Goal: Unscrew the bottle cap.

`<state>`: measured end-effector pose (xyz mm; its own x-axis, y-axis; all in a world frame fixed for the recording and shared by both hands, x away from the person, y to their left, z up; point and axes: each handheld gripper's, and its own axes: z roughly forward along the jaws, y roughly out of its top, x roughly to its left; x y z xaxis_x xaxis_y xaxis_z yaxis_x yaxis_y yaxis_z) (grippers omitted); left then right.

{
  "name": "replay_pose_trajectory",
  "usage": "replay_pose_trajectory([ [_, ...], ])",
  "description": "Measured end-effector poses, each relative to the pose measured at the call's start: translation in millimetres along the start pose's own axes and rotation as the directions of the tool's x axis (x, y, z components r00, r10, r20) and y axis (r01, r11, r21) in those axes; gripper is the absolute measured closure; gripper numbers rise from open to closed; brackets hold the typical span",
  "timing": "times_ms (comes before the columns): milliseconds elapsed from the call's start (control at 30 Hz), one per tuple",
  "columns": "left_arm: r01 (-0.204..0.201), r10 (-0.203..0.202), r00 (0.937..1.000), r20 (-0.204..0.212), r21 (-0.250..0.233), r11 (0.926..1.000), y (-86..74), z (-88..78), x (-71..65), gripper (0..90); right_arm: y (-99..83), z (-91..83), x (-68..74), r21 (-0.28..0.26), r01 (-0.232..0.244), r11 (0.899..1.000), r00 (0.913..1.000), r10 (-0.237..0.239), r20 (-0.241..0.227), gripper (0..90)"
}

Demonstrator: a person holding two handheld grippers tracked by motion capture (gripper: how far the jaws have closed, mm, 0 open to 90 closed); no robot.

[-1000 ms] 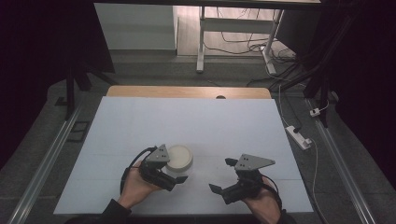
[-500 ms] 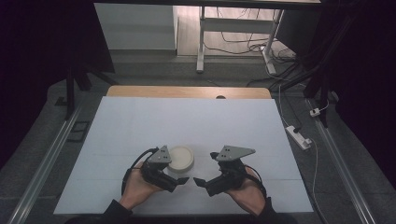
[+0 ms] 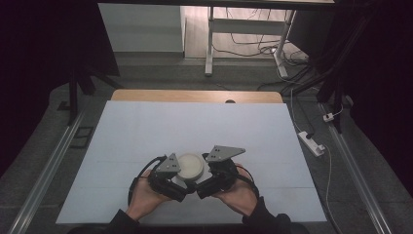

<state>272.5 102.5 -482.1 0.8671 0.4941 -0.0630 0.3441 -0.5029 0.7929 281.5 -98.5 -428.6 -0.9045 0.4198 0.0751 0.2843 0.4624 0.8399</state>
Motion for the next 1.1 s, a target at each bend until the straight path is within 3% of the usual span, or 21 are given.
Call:
replay_pose_trajectory([
  [267, -0.009, 0.009, 1.0, 0.004, 0.002, 1.0, 1.4, 1.5, -3.6, 7.8, 3.8, 17.9, 4.7, 0.015, 0.019, 1.0, 0.9996, -0.019, 0.02, 0.0],
  [433, -0.009, 0.009, 0.9999, 0.008, 0.0, 1.0, 1.4, 0.9, -3.3, 7.8, 3.2, 18.2, 5.4, -0.012, 0.03, 0.999, 0.9984, -0.03, 0.047, 6.3],
  [567, -0.008, 0.008, 0.9997, 0.025, -0.002, 1.0, 1.8, 0.2, -2.2, 7.8, 1.6, 17.2, 4.8, -0.036, 0.024, 0.999, 0.9988, -0.023, 0.042, 6.7],
  [700, -0.017, 0.017, 0.9991, 0.038, -0.003, 0.9998, 2.0, -0.9, -1.4, 7.9, 1.7, 16.2, 0.9, -0.037, 0.012, 0.999, 0.9999, -0.012, 0.003, 7.0],
  [900, -0.041, 0.042, 0.9957, 0.083, -0.014, 0.9991, 1.9, -3.6, 0.2, 7.9, 3.0, 13.9, -5.6, -0.039, 0.037, 0.999, 0.9963, -0.04, -0.076, 7.0],
  [1000, -0.064, 0.066, 0.9905, 0.121, -0.016, 0.9978, 1.6, -4.7, 1.4, 7.9, 4.5, 12.3, -8.6, -0.032, 0.06, 0.998, 0.9898, -0.063, -0.128, 7.0],
  [1100, -0.081, 0.083, 0.9819, 0.17, -0.021, 0.9965, 1.2, -5.0, 2.5, 7.9, 5.7, 11.0, -12.9, -0.02, 0.077, 0.997, 0.9771, -0.079, -0.197, 7.0],
])
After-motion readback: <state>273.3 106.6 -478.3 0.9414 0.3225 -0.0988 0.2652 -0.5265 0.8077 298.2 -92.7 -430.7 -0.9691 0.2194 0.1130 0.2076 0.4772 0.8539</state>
